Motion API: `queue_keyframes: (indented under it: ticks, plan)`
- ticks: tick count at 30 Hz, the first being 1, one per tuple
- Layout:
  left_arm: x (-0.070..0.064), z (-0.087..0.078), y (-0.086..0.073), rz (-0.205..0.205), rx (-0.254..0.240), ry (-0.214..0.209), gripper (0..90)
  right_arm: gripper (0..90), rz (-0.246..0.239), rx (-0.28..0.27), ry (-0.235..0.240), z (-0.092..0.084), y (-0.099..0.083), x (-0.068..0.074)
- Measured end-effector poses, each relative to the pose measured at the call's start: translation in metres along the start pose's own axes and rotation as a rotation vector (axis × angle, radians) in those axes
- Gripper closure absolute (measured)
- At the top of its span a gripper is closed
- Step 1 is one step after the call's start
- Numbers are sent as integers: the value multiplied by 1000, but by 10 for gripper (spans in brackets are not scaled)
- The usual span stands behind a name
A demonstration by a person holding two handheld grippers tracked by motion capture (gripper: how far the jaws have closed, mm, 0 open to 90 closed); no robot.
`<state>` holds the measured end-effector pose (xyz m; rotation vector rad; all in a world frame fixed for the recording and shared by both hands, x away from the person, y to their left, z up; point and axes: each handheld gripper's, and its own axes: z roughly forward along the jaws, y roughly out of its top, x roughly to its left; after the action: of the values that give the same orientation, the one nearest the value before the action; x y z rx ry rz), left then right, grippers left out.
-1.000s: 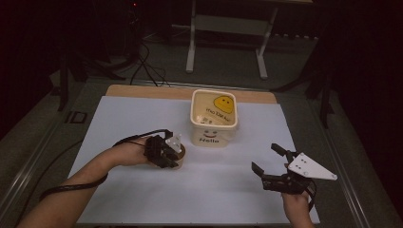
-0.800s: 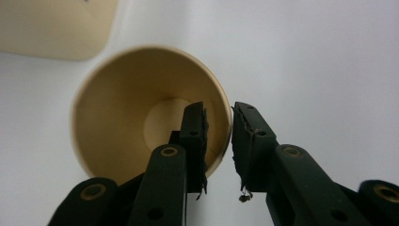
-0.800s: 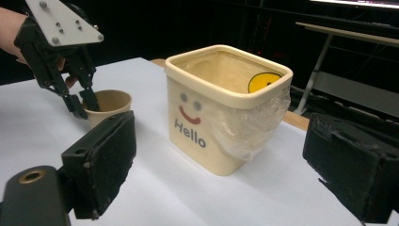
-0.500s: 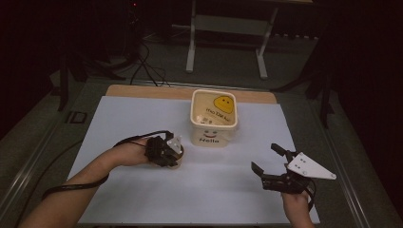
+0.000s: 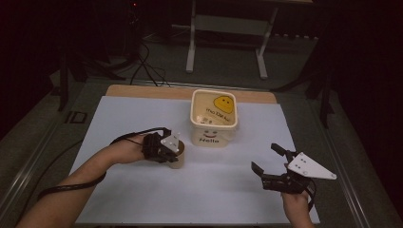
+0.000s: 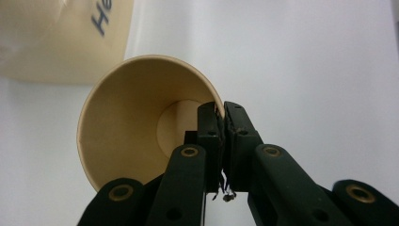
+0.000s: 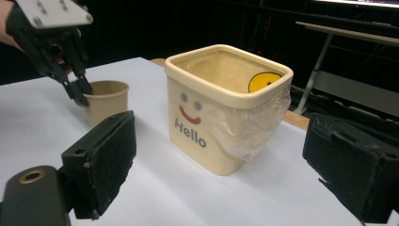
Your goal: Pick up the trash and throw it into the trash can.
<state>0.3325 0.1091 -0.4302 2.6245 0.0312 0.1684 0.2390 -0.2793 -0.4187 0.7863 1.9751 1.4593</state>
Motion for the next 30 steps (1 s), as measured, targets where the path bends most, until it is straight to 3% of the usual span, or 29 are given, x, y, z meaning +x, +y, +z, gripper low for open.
queue_keyframes:
  ticks: [12, 30]
  plan:
    - [0, -42, 27, 37, -62, -36, 882, 101, 12, -3, 6, 0, -1, -1]
    - [1, -82, 66, 100, -71, -58, 883, 101, 19, -22, 3, -3, 1, -2]
